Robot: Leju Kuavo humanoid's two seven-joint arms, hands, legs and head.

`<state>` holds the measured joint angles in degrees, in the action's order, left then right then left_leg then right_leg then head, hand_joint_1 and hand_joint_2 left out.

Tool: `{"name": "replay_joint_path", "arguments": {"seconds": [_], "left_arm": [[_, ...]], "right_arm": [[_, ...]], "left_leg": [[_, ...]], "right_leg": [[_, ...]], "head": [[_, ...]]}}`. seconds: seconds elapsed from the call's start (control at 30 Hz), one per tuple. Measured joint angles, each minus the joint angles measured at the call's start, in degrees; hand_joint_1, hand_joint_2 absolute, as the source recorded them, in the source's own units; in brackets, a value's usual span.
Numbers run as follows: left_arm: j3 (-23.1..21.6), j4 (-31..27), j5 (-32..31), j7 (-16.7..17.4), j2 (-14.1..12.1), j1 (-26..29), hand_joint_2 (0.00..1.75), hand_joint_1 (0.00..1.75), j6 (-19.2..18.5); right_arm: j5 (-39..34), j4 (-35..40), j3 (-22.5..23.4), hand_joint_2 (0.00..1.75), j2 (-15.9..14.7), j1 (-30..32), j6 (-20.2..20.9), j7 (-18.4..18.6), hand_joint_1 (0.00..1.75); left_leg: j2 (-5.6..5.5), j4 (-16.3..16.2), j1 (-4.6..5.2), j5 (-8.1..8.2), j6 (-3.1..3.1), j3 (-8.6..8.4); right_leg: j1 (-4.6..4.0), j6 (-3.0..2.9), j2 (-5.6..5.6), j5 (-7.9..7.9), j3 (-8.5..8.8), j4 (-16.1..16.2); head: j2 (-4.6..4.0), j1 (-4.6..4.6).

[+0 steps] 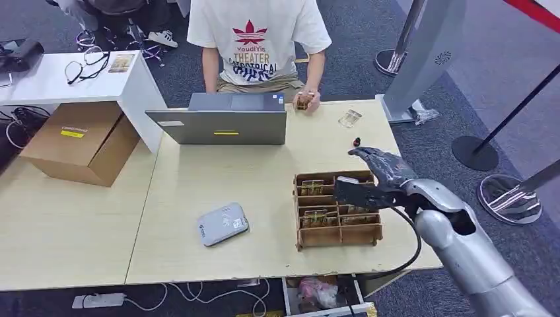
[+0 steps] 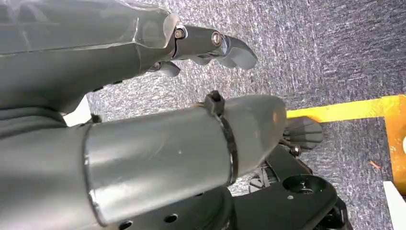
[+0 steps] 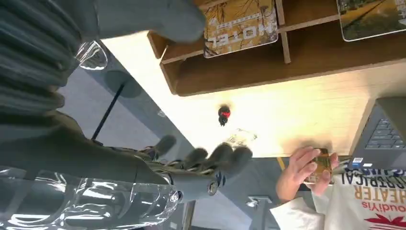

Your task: Pass the card to the sensor for recognition and then transmit it.

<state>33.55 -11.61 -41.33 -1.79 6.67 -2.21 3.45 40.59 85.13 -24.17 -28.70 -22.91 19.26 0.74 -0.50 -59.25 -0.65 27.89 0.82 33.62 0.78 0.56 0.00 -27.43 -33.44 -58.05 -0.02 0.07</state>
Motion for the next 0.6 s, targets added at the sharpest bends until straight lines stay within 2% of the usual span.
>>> {"name": "replay_joint_path", "arguments": {"seconds": [0.07, 0.1, 0.13, 0.23, 0.27, 0.3, 0.33, 0.37, 0.4, 0.43, 0.47, 0.5, 0.53, 0.57, 0.6], "left_arm": [[0.0, 0.0, 0.0, 0.0, 0.0, 0.0, 0.0, 0.0, 0.0], [0.0, 0.0, 0.0, 0.0, 0.0, 0.0, 0.0, 0.0, 0.0], [0.0, 0.0, 0.0, 0.0, 0.0, 0.0, 0.0, 0.0, 0.0], [0.0, 0.0, -0.1, 0.0, 0.0, 0.0, 0.0, 0.0, 0.0], [0.0, 0.0, -0.1, 0.0, 0.0, 0.0, 0.0, 0.0, 0.0], [0.0, 0.0, -0.1, 0.0, 0.0, 0.0, 0.0, 0.0, 0.0], [0.0, 0.0, -0.1, 0.0, 0.0, 0.0, 0.0, 0.0, 0.1], [0.0, 0.0, -0.1, 0.0, 0.0, 0.0, 0.0, 0.0, 0.1], [0.0, 0.0, -0.1, -0.1, 0.0, 0.0, 0.0, 0.0, 0.1], [0.0, 0.0, -0.1, -0.1, 0.0, 0.0, 0.0, 0.0, 0.1], [0.0, 0.0, -0.1, -0.2, 0.0, 0.0, 0.0, 0.0, 0.1], [0.0, 0.0, -0.2, -0.2, 0.0, 0.0, 0.0, 0.0, 0.1], [0.0, 0.0, -0.2, -0.3, 0.0, 0.0, 0.0, 0.0, 0.1], [0.0, 0.0, -0.3, -0.3, 0.0, 0.0, 0.0, 0.0, 0.1], [0.0, 0.0, -0.3, -0.3, 0.0, 0.0, 0.0, 0.0, 0.1]], "right_arm": [[0.0, 0.4, 0.3, 1.75, -0.2, 0.2, 0.0, 0.0, 0.61], [0.0, 0.5, 0.4, 1.75, -0.2, 0.2, -0.1, 0.0, 0.58], [0.0, 0.7, 0.4, 1.75, -0.3, 0.3, -0.1, 0.0, 0.45], [0.0, 1.0, 0.7, 1.75, -0.3, 0.5, -0.2, 0.0, 0.58], [0.0, 1.1, 0.7, 1.75, -0.4, 0.6, -0.2, 0.0, 0.51], [0.0, 1.3, 0.7, 1.75, -0.4, 0.8, -0.3, 0.0, 0.51], [0.0, 1.4, 0.7, 1.75, -0.4, 0.9, -0.3, 0.1, 0.63], [0.0, 1.6, 0.8, 1.75, -0.5, 1.1, -0.4, 0.2, 0.68], [0.1, 1.7, 0.9, 1.75, -0.5, 1.2, -0.5, 0.2, 0.68], [0.1, 1.8, 0.9, 1.75, -0.5, 1.4, -0.5, 0.2, 0.56], [0.2, 1.9, 1.0, 1.75, -0.6, 1.5, -0.5, 0.2, 0.63], [0.2, 1.9, 1.2, 1.75, -0.8, 1.7, -0.6, 0.2, 0.63], [0.2, 2.0, 1.3, 1.75, -1.0, 2.0, -0.7, 0.2, 0.56], [0.2, 2.3, 1.5, 1.75, -1.2, 2.3, -0.7, 0.2, 0.72], [0.2, 2.4, 1.7, 1.75, -1.4, 2.5, -0.7, 0.2, 0.72]], "left_leg": [[0.0, 0.0, 0.0, 0.0, 0.0, 0.0], [0.0, 0.0, 0.0, 0.0, 0.0, 0.0], [0.0, 0.0, 0.0, 0.0, 0.0, 0.0], [0.0, 0.0, 0.0, 0.0, 0.0, 0.0], [0.0, 0.0, 0.0, 0.0, 0.0, 0.0], [0.0, 0.0, 0.0, 0.0, 0.0, 0.0], [0.0, 0.0, 0.0, 0.0, 0.0, 0.0], [0.0, 0.0, 0.0, 0.0, 0.0, 0.0], [0.0, 0.0, 0.0, 0.0, 0.0, 0.0], [0.0, 0.0, 0.0, 0.0, 0.0, -0.01], [0.0, 0.0, 0.0, 0.0, 0.0, 0.0], [0.0, 0.0, 0.0, 0.0, 0.0, 0.0], [-0.01, 0.0, 0.0, 0.0, -0.01, 0.0], [-0.01, 0.0, 0.0, 0.0, -0.01, 0.0], [0.0, 0.0, 0.0, 0.01, -0.01, 0.0]], "right_leg": [[0.0, 0.0, 0.0, 0.0, 0.0, 0.0], [0.0, 0.0, 0.0, 0.0, 0.0, 0.0], [0.0, 0.0, 0.0, 0.0, 0.0, 0.0], [0.0, 0.0, 0.01, 0.0, 0.0, 0.0], [0.0, 0.0, 0.0, 0.0, 0.0, 0.0], [0.0, 0.0, 0.0, 0.0, 0.0, 0.0], [0.0, 0.0, 0.0, 0.0, 0.0, 0.0], [0.0, 0.0, 0.0, 0.0, 0.0, 0.0], [0.0, 0.0, 0.01, 0.0, 0.0, 0.0], [0.0, 0.0, 0.01, 0.0, 0.0, 0.0], [0.0, 0.0, 0.0, 0.0, 0.0, 0.0], [0.0, 0.0, 0.0, 0.0, 0.0, 0.0], [0.0, 0.0, -0.01, 0.0, 0.0, 0.0], [0.0, 0.0, -0.01, 0.0, 0.0, 0.0], [0.0, 0.0, -0.01, 0.0, 0.0, 0.0]], "head": [[0.0, 0.0], [0.0, 0.0], [0.0, 0.0], [0.0, 0.0], [0.0, 0.0], [0.0, 0.0], [0.0, 0.0], [0.0, 0.0], [0.0, 0.0], [0.0, 0.0], [0.0, 0.0], [0.0, 0.0], [0.0, 0.0], [0.0, 0.0], [0.0, -0.02]]}}
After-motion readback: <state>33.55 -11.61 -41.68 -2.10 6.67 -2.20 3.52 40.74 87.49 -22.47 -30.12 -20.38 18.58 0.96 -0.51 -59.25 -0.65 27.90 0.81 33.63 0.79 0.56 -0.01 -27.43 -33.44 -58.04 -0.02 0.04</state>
